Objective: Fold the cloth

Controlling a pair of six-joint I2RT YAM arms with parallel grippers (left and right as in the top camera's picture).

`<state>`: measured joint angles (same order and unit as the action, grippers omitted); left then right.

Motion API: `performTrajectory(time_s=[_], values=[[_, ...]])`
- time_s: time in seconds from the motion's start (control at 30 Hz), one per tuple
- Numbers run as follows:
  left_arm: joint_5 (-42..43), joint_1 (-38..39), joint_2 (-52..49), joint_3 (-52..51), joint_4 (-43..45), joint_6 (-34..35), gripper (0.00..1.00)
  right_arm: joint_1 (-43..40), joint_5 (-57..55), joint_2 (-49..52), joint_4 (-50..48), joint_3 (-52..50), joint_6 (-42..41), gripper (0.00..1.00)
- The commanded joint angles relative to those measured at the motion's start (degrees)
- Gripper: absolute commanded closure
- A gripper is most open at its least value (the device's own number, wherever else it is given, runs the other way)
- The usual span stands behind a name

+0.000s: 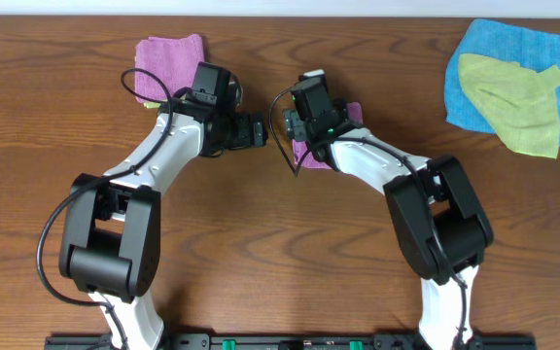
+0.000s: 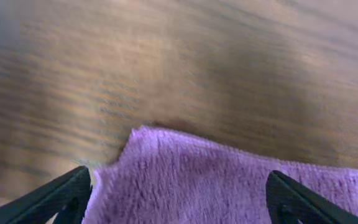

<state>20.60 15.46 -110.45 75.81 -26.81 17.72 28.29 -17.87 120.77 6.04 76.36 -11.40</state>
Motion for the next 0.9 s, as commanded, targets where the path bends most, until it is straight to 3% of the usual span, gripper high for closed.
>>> performTrajectory(time_s=[0.0,0.1,0.37,0.5,0.6,0.87], values=[[-0.2,-0.1,1.7,0.9,-0.2,-1.4,0.05,0.0,-1.7,-4.6,3.2,1.3,-0.2,0.09],[-0.2,-0.1,1.7,0.9,-0.2,-1.5,0.05,-1.9,-1.6,-7.2,7.9,1.3,-1.6,0.10],[-0.2,-0.1,1.7,0.9,-0.2,-1.5,0.05,-13.1,2.3,-7.2,9.4,1.3,-2.1,0.12],[-0.2,-0.1,1.7,0.9,-0.2,-1.5,0.05,-16.5,11.6,-7.2,10.2,1.3,-2.1,0.13],[-0.2,-0.1,1.7,0.9,-0.2,-1.5,0.05,-17.3,17.1,-7.2,10.2,1.3,-3.1,0.18],[-0.2,-0.1,1.7,0.9,-0.2,-1.4,0.05,-16.0,18.6,-7.2,13.0,1.2,-7.7,0.20]])
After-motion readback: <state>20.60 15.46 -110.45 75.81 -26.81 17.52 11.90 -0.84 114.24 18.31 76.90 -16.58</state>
